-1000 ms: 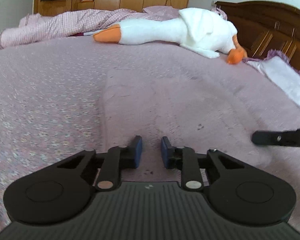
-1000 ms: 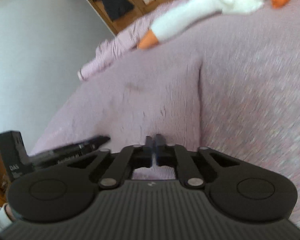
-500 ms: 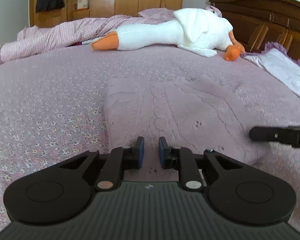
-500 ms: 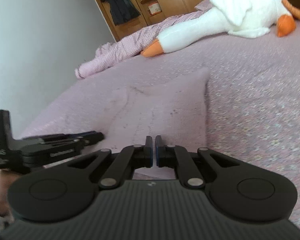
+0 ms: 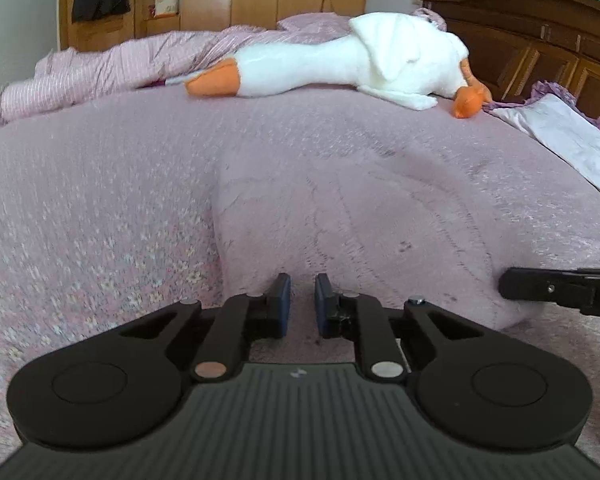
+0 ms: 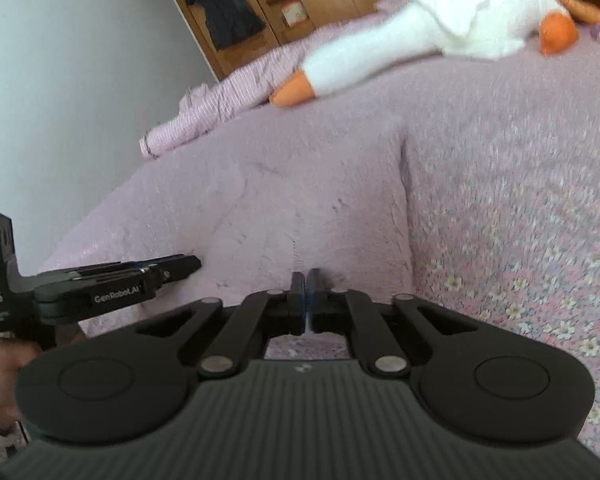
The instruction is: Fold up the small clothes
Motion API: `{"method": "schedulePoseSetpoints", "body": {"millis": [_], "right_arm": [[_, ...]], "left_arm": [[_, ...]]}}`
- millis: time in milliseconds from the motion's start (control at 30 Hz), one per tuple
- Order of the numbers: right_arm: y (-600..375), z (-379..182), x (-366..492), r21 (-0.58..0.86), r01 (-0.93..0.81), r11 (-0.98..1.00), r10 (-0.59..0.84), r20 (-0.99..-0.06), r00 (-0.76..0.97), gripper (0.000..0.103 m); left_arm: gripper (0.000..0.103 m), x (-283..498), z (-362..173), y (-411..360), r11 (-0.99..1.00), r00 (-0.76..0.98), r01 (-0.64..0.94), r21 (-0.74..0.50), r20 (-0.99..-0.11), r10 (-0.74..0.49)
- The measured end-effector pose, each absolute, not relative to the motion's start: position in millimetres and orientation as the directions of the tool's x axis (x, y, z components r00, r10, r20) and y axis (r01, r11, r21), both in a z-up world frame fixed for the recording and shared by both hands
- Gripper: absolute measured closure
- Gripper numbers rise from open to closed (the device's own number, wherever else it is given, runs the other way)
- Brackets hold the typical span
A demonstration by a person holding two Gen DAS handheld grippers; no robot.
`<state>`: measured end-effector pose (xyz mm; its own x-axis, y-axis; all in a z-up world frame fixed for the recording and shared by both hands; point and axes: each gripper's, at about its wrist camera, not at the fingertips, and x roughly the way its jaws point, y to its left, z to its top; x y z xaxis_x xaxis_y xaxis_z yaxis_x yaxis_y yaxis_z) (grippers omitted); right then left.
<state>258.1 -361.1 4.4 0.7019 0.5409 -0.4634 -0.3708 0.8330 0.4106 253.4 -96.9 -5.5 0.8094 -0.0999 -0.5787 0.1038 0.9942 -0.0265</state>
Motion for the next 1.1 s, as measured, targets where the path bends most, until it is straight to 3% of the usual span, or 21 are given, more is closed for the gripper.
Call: {"method": "schedulePoseSetpoints", "body": {"millis": [167,200,267,333,367,400,433,467,500,667,733,767,933,1100], "right_arm": [[-358,25,227,0.355,-0.423,0.834,0.543,-0.387,0.745,0.095],[-358,29,221,0.341,-0.432,0.835,0.542,-0.372,0.754,0.094],[-357,35,209,0.309,-0.442,0.842,0.532,-0.336,0.777,0.094],[-358,39,200,0.281,-0.435,0.855,0.511,-0.314,0.800,0.093],[-358,40,196,0.270,-0.423,0.865,0.494,-0.308,0.813,0.087],[-358,40,192,0.261,-0.418,0.870,0.484,-0.298,0.823,0.070],[-359,40,190,0.251,-0.420,0.872,0.481,-0.280,0.831,0.059],[-359,40,186,0.239,-0.422,0.875,0.476,-0.256,0.841,0.036],[-359,39,184,0.222,-0.425,0.877,0.471,-0.230,0.852,0.023],[-359,28,180,0.166,-0.437,0.884,0.460,-0.141,0.877,0.020],[-358,19,184,0.151,-0.434,0.888,0.454,-0.136,0.881,0.015],[-358,15,186,0.133,-0.433,0.891,0.449,-0.134,0.883,0.008],[-356,-3,191,0.062,-0.403,0.913,0.407,-0.086,0.909,0.008],[-361,-9,209,0.126,-0.359,0.925,0.377,-0.164,0.912,0.007]], "left_arm": [[0.082,222,30,-110,0.989,0.839,0.147,-0.017,-0.528,-0.134],[0.077,214,37,-112,0.987,0.845,0.159,-0.016,-0.515,-0.145],[0.053,200,50,-114,0.985,0.862,0.170,-0.012,-0.483,-0.155],[0.019,186,61,-115,0.984,0.883,0.180,-0.015,-0.439,-0.168],[0.015,179,65,-115,0.983,0.893,0.185,-0.016,-0.414,-0.175],[0.012,173,68,-114,0.982,0.903,0.186,-0.013,-0.393,-0.176],[0.010,169,71,-115,0.983,0.909,0.186,-0.007,-0.379,-0.174],[0.009,164,72,-114,0.983,0.915,0.184,-0.002,-0.365,-0.172],[0.006,160,73,-113,0.983,0.923,0.182,0.003,-0.346,-0.169],[0.000,145,57,-103,0.986,0.953,0.164,-0.013,-0.256,-0.162],[0.000,148,40,-98,0.987,0.952,0.159,-0.024,-0.263,-0.160],[0.000,153,31,-96,0.988,0.950,0.155,-0.020,-0.271,-0.155],[0.000,175,-16,-84,0.984,0.941,0.178,-0.009,-0.291,-0.173],[0.000,184,-28,-83,0.978,0.923,0.207,-0.020,-0.328,-0.202]]}}
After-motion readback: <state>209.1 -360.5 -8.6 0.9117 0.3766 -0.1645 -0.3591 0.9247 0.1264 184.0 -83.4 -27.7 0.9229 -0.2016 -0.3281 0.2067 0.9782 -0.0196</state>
